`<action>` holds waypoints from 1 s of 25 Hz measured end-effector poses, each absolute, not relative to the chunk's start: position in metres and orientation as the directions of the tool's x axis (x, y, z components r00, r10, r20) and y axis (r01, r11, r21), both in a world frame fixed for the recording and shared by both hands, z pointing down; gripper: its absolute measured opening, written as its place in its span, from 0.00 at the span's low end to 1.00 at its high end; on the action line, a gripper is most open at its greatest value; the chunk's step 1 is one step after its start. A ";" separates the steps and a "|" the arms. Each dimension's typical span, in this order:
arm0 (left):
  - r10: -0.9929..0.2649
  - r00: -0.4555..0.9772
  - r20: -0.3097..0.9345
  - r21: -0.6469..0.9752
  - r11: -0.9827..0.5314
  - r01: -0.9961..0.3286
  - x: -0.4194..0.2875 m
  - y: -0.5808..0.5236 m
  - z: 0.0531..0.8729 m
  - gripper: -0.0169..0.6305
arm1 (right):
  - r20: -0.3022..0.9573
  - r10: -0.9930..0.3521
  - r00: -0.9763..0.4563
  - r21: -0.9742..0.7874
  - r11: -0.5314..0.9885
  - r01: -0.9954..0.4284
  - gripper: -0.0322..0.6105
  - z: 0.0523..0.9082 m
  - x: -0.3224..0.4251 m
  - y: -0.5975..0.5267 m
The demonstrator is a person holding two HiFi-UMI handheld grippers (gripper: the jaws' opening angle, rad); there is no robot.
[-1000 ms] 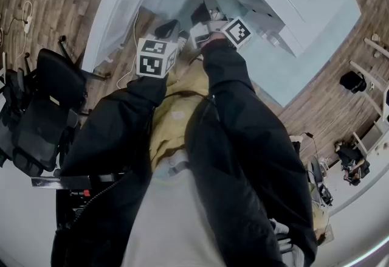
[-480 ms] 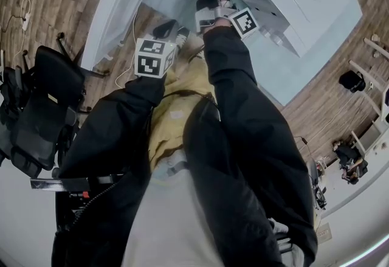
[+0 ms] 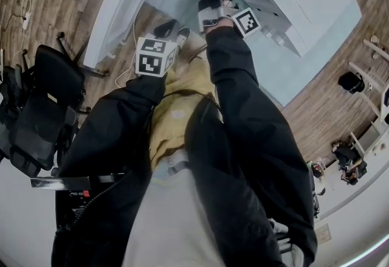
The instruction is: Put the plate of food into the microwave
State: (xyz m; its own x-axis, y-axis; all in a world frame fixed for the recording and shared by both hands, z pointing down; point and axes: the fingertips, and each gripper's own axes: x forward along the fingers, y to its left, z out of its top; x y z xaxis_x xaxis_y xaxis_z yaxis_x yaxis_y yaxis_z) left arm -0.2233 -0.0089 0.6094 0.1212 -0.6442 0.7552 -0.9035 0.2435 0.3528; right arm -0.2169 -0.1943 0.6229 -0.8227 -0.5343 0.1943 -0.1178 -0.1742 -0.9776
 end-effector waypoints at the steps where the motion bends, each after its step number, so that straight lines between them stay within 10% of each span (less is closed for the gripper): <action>1: -0.645 0.121 0.754 0.352 0.242 -0.904 -0.223 -0.009 0.609 0.02 | 0.191 -0.528 -0.827 -0.978 -0.173 -0.115 0.14 0.623 -0.217 -0.191; 25: -0.787 0.143 0.600 0.318 0.071 -0.945 -0.184 -0.084 0.509 0.02 | 0.175 -0.318 -0.932 -0.889 0.355 -0.288 0.04 0.507 -0.165 -0.118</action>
State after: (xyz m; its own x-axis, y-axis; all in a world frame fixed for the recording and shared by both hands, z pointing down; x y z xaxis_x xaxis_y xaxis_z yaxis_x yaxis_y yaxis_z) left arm -0.1844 -0.0844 0.5090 0.1426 -0.7872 0.6000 -0.9454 0.0712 0.3180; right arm -0.1647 -0.1180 0.5072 -0.9319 -0.3180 0.1747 -0.2879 0.3551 -0.8894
